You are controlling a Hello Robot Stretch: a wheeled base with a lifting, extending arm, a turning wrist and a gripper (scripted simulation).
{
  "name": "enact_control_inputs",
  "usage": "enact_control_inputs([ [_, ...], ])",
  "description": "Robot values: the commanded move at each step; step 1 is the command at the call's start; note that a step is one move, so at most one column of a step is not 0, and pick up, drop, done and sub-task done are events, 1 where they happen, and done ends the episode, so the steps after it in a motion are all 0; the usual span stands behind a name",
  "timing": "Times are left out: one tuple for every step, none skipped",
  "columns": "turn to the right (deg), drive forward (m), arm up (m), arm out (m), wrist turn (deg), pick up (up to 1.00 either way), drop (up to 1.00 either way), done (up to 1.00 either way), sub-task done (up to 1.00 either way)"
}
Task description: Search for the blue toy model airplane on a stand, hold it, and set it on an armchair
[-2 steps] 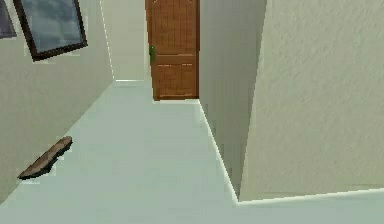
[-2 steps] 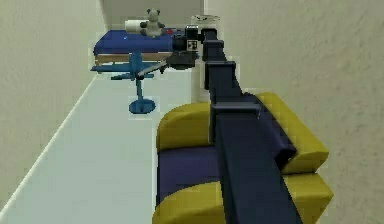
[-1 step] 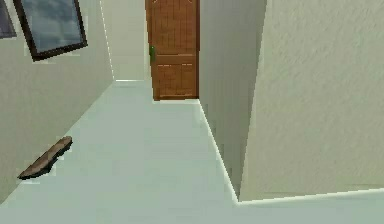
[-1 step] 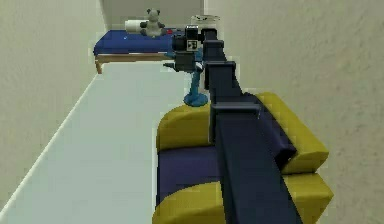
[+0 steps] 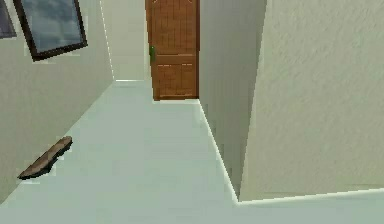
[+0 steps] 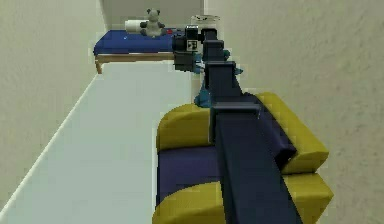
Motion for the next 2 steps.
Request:
enact_control_inputs([
  [0.0,0.00,-0.46,0.00,0.0,0.00,0.00,0.00,0.00],
  [0.0,0.00,-0.32,0.00,0.0,0.00,0.00,0.00,0.00],
])
